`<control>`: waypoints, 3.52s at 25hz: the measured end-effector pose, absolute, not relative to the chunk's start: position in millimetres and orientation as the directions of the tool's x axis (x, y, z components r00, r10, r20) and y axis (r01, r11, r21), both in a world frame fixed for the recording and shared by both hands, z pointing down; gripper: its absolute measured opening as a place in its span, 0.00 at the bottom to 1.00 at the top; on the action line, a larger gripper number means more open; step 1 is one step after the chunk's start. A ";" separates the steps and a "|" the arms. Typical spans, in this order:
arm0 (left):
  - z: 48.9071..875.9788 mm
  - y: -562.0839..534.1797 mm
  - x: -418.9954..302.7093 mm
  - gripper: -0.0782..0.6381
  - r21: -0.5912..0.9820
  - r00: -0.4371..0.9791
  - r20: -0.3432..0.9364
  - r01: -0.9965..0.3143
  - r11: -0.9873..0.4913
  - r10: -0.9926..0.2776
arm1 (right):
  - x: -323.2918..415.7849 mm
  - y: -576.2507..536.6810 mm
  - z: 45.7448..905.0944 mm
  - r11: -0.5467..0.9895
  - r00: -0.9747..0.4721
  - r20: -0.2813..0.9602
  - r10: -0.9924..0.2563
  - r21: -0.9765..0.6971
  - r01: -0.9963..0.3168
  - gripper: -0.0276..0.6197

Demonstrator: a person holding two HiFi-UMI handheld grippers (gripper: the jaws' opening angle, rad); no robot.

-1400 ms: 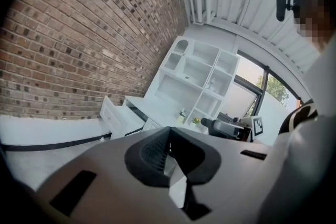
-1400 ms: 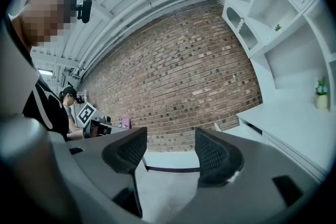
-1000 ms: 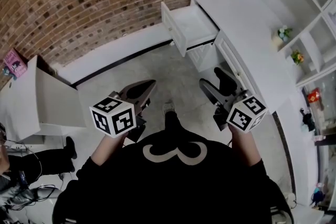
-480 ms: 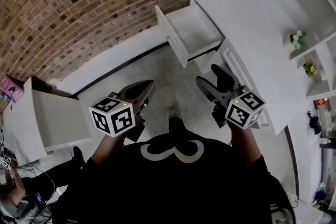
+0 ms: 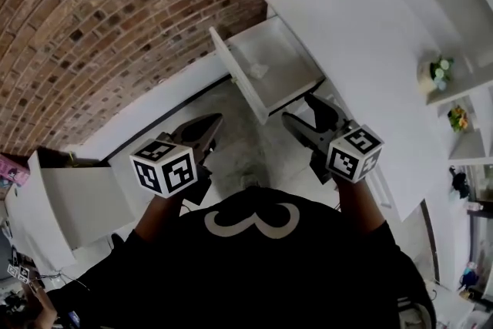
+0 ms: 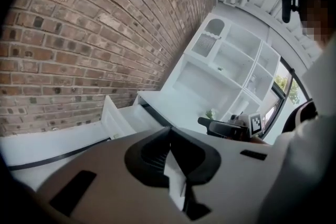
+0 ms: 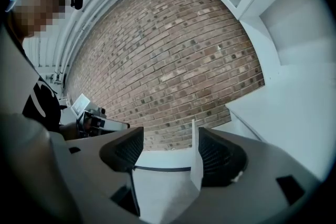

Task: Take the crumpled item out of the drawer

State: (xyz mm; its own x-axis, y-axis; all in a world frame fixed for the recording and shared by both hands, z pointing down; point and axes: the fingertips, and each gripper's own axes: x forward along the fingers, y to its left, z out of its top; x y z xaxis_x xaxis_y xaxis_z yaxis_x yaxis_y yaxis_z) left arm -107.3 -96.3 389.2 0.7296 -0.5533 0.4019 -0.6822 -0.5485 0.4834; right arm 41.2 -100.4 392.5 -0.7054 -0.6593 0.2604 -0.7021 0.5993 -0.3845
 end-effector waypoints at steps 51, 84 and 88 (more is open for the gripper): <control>498.4 -414.7 -102.7 0.11 0.610 0.823 0.516 -0.547 -0.573 -0.235 | 26.4 -355.7 714.6 0.160 -0.446 0.811 -0.378 -0.418 -0.894 0.52; 527.4 -448.8 -78.4 0.11 0.612 0.811 0.556 -0.546 -0.573 -0.179 | 39.0 -364.5 766.4 0.097 -0.402 0.862 -0.309 -0.392 -0.915 0.14; 526.2 -444.0 -74.1 0.11 0.610 0.809 0.559 -0.550 -0.571 -0.182 | 46.2 -363.8 753.2 0.094 -0.395 0.853 -0.341 -0.388 -0.917 0.13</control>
State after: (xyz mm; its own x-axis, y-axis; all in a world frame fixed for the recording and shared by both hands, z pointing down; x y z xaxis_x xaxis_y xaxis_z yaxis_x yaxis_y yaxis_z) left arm -74.1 -444.0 526.2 0.8091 -0.1821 0.5587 -0.5496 -0.5712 0.6096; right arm 46.2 -363.8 753.2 -0.3953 -0.3414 0.8527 -0.9171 0.0940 -0.3875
